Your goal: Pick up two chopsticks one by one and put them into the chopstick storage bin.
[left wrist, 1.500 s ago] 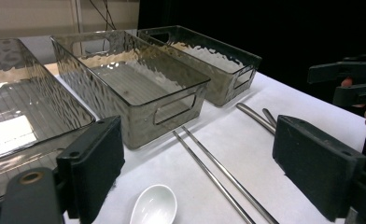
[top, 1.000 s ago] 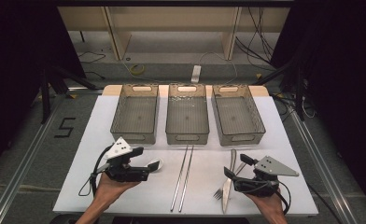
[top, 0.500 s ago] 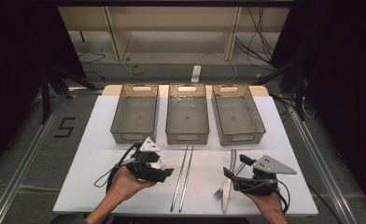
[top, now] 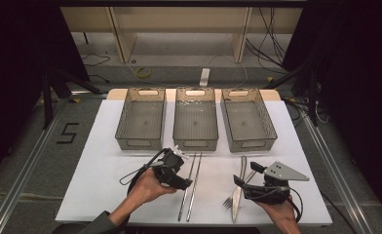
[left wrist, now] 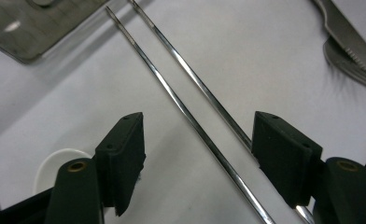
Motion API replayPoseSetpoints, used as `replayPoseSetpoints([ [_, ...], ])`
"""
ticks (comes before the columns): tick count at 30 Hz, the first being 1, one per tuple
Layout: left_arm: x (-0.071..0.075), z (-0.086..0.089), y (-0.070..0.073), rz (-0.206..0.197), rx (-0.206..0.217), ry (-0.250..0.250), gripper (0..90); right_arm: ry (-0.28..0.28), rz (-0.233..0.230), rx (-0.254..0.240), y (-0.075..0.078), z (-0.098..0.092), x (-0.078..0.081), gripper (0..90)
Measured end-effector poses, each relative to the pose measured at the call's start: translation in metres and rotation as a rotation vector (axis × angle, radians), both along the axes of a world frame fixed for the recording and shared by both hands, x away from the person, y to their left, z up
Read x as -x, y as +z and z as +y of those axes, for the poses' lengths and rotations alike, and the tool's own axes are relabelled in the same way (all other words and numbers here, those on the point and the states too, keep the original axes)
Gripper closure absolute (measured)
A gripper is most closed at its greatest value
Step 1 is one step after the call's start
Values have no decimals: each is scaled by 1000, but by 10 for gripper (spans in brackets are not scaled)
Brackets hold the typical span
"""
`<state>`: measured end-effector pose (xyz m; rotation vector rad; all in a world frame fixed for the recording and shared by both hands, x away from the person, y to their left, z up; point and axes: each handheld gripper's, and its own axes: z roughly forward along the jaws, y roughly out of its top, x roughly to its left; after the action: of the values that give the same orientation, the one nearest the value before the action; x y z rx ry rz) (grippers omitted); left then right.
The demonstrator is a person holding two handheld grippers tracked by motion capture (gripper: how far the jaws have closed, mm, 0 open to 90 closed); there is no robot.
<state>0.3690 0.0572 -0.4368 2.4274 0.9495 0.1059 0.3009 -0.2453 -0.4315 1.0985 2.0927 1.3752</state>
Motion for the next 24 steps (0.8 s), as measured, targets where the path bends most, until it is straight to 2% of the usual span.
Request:
replayPoseSetpoints([
  [2,-2,-3,-4,34,-13,-15,349,0,1,1,0,0,0,236],
  [4,-1,-8,-7,29,-37,-23,366,0,3,-1,0,0,0,236],
  [7,-3,-13,-10,44,-65,-39,375,2,5,1,0,0,0,236],
  [15,-4,-17,-15,70,-92,-49,413,7,11,-3,-1,0,-1,237],
  [23,-6,-20,-19,96,-97,-49,449,6,15,-1,-1,0,-1,238],
  [24,-6,-20,-20,97,-109,-54,465,6,19,-1,-1,0,-1,238],
])
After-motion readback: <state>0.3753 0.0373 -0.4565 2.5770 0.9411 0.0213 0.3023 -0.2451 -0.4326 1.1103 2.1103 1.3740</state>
